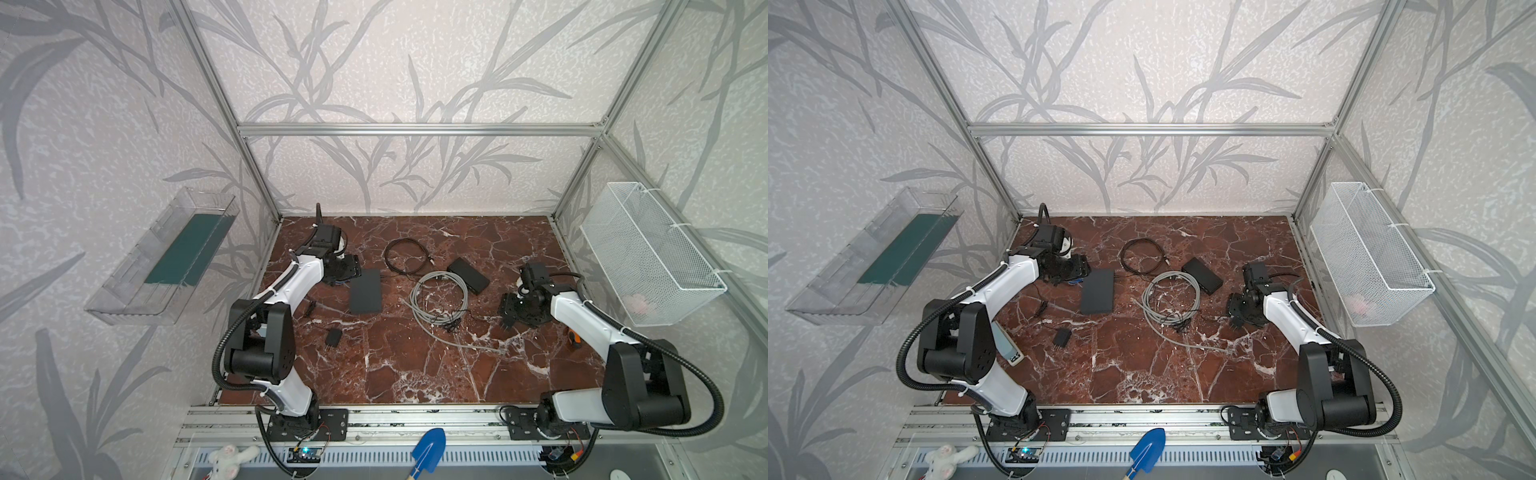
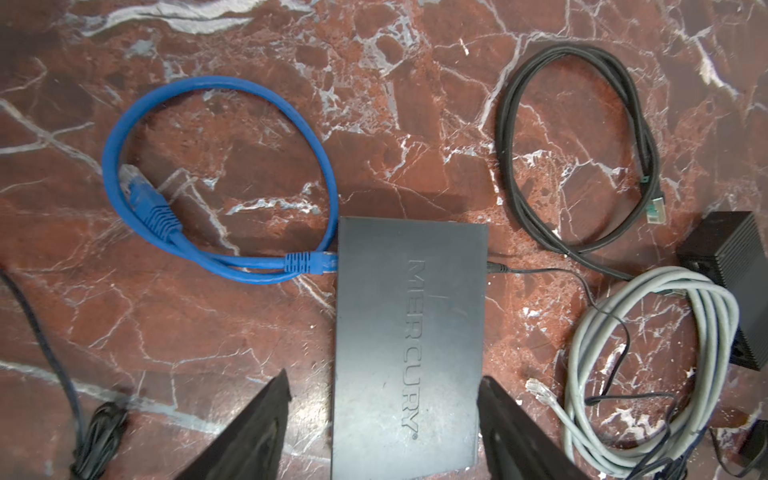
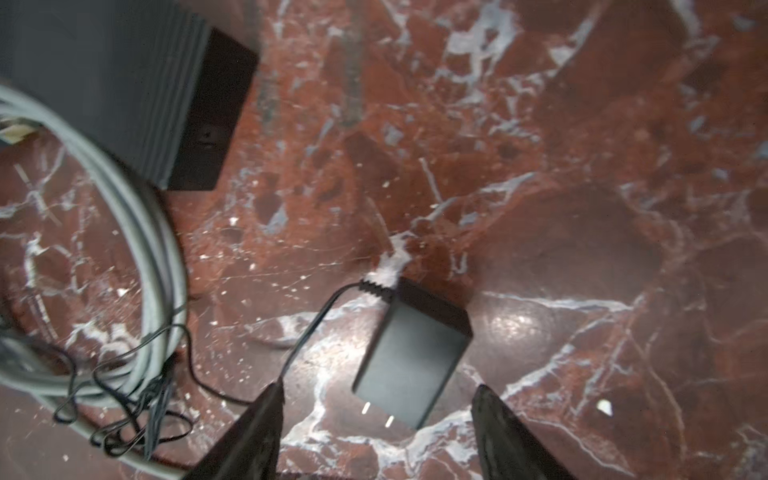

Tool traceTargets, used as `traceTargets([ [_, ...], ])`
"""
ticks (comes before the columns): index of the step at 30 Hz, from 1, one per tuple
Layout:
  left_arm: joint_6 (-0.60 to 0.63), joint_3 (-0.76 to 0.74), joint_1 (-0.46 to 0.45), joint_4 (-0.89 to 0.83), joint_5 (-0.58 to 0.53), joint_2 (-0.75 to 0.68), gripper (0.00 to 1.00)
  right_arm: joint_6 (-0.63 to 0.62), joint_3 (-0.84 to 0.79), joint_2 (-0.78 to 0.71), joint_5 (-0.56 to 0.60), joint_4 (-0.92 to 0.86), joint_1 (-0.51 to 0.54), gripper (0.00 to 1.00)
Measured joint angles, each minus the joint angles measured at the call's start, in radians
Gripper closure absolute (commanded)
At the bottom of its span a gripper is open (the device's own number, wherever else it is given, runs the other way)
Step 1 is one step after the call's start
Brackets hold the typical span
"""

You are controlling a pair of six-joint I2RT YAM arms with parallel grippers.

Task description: Insert the plug into the switch port

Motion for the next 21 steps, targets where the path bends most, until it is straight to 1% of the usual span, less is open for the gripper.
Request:
traceTargets([
  [4, 0.0, 0.0, -0.001, -0.007, -0.003, 0.0, 0.27, 0.004, 0.008, 0.087, -0.002, 0.018, -0.015, 0.32],
  [7, 0.0, 0.0, -0.002, -0.008, -0.003, 0.0, 0.28, 0.011, 0.008, 0.139, -0.003, 0.037, -0.016, 0.37],
  [10, 0.0, 0.0, -0.003, -0.011, -0.004, 0.0, 0.28, 0.018, 0.017, 0.159, 0.001, 0.047, -0.016, 0.51],
  [12, 0.001, 0.0, -0.003, -0.013, -0.008, 0.0, 0.28, 0.027, 0.018, 0.162, -0.002, 0.057, -0.016, 0.62],
  [14, 0.003, 0.0, -0.003, -0.014, -0.015, 0.0, 0.28, 0.034, 0.018, 0.16, -0.013, 0.065, -0.019, 0.71],
  [15, 0.003, 0.0, -0.003, -0.014, -0.018, 0.0, 0.27, 0.043, 0.018, 0.155, -0.02, 0.068, -0.019, 0.73],
  [18, 0.005, 0.0, -0.003, -0.014, -0.022, 0.0, 0.28, 0.053, 0.018, 0.117, -0.039, 0.062, -0.019, 0.74],
  [21, 0.003, 0.0, -0.003, -0.013, -0.021, 0.0, 0.28, 0.068, 0.051, 0.035, -0.054, 0.032, -0.003, 0.74],
])
